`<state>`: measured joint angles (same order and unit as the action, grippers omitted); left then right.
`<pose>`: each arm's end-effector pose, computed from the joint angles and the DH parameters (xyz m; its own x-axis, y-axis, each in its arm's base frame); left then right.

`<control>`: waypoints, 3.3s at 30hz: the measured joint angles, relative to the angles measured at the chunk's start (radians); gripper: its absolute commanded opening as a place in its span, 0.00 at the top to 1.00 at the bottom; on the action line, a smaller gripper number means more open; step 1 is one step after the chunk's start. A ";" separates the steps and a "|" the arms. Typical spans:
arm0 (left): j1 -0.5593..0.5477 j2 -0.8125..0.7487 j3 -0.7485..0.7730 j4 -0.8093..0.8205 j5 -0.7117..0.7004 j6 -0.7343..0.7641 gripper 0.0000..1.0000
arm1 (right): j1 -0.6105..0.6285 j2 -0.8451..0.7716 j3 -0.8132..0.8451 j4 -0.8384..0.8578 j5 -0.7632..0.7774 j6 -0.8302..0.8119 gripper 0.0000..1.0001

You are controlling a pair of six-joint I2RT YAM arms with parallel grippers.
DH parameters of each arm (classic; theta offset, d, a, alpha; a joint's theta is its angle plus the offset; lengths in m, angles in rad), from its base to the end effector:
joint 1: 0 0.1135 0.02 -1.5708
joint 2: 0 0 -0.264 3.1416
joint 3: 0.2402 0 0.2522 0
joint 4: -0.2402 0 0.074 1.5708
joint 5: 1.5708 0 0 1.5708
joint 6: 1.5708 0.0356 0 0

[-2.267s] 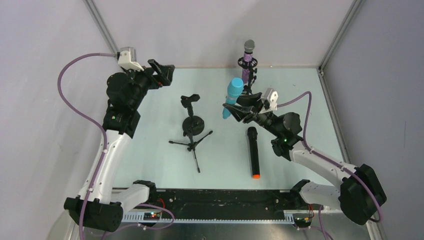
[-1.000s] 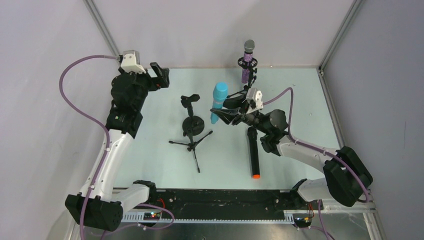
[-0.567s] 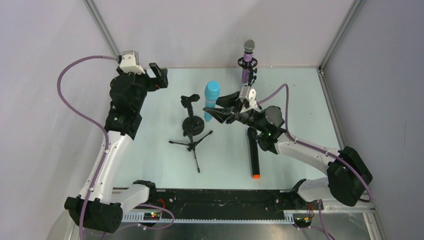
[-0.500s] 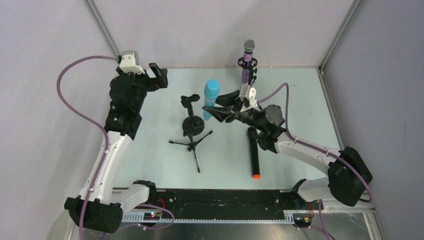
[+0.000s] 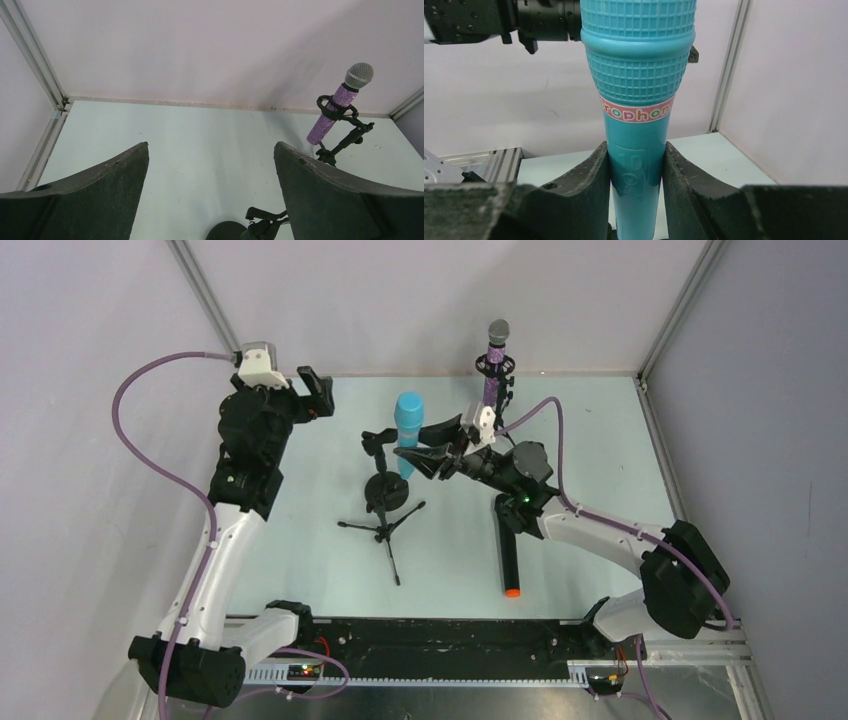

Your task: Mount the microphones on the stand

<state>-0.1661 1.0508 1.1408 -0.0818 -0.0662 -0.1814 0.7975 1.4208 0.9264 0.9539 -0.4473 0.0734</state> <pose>0.2340 -0.0369 0.4253 -0.0100 -0.1808 -0.9835 0.0996 0.9784 -0.1809 0.2123 0.2396 0.3582 0.2418 0.3424 -0.9079 -0.9362 0.3281 -0.1256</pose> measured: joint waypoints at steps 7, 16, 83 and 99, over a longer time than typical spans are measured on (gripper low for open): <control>0.000 -0.006 0.000 -0.010 -0.010 0.007 0.02 | 0.000 0.039 0.002 -0.008 0.011 0.001 1.00; 0.000 -0.006 0.000 -0.010 -0.010 0.007 0.02 | 0.002 0.083 0.002 0.009 0.014 0.014 1.00; 0.000 -0.014 0.000 -0.019 -0.010 0.007 0.02 | 0.027 0.209 -0.034 0.172 0.015 -0.006 1.00; 0.001 -0.014 0.000 -0.023 -0.010 0.007 0.02 | 0.027 0.229 -0.055 0.233 0.017 -0.008 1.00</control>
<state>-0.1650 1.0370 1.1412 -0.1047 -0.0765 -0.1741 0.8246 1.6493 0.8715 1.1870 -0.4301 0.0654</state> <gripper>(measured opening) 0.984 0.405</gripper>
